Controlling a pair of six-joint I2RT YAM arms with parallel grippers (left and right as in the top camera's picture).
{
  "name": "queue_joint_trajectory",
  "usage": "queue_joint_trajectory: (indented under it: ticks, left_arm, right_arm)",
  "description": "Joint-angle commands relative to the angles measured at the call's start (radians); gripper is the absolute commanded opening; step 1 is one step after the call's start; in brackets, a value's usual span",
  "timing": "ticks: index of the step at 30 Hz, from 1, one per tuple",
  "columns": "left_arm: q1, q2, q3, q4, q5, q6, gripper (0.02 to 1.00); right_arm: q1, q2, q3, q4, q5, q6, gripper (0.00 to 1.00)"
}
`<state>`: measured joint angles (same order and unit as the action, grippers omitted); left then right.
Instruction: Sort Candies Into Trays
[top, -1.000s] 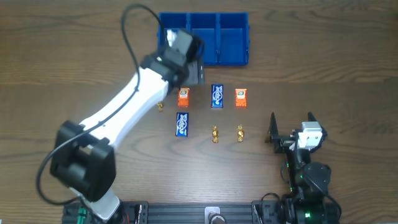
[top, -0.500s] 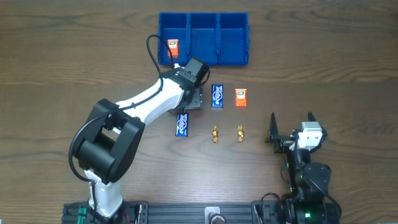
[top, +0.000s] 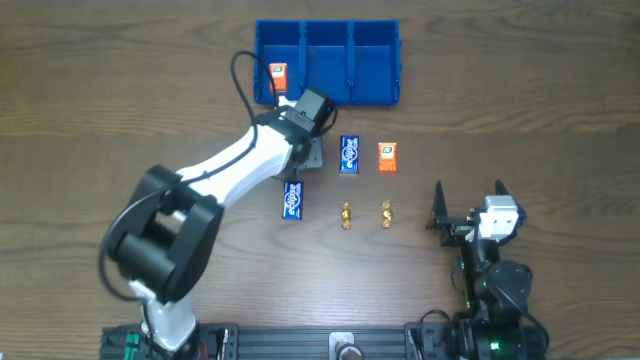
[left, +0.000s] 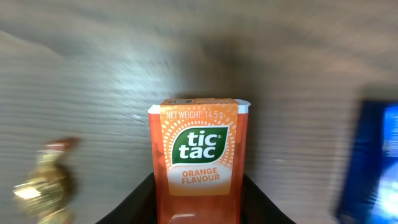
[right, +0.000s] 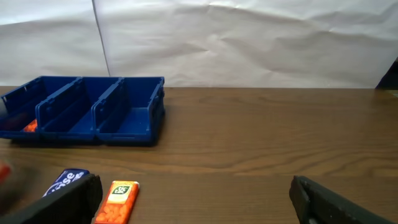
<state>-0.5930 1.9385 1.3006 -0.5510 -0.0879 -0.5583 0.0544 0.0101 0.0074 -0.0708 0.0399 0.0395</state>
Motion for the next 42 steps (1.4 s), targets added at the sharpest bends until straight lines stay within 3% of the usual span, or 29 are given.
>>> queue_joint_trajectory:
  ticks: [1, 13, 24, 33, 38, 42]
  left_arm:
    - [0.05, -0.176, 0.179, -0.032, -0.105, 0.083, 0.299]
    - [0.199, 0.212, 0.782, -0.307, -0.066, 0.224, 0.305]
    - [0.204, 0.384, 0.875, -0.298, -0.042, 0.242, 0.393]
    - [0.175, 0.306, 0.875, -0.311, -0.024, 0.204, 0.833]
    - [0.05, 0.241, 0.875, -0.341, -0.061, 0.145, 0.899]
    - [-0.089, 0.276, 0.875, -0.373, -0.071, 0.047, 0.893]
  right_arm:
    - [-0.003, -0.007, 0.0, -0.01, -0.005, -0.014, 0.998]
    - [-0.003, -0.007, 0.0, -0.01, -0.005, -0.014, 0.998]
    - [-0.003, -0.007, 0.0, -0.01, -0.005, -0.014, 0.998]
    - [-0.003, -0.007, 0.0, -0.01, -0.005, -0.014, 0.998]
    - [-0.003, -0.007, 0.0, -0.01, -0.005, -0.014, 0.998]
    - [-0.003, -0.007, 0.0, -0.01, -0.005, -0.014, 0.998]
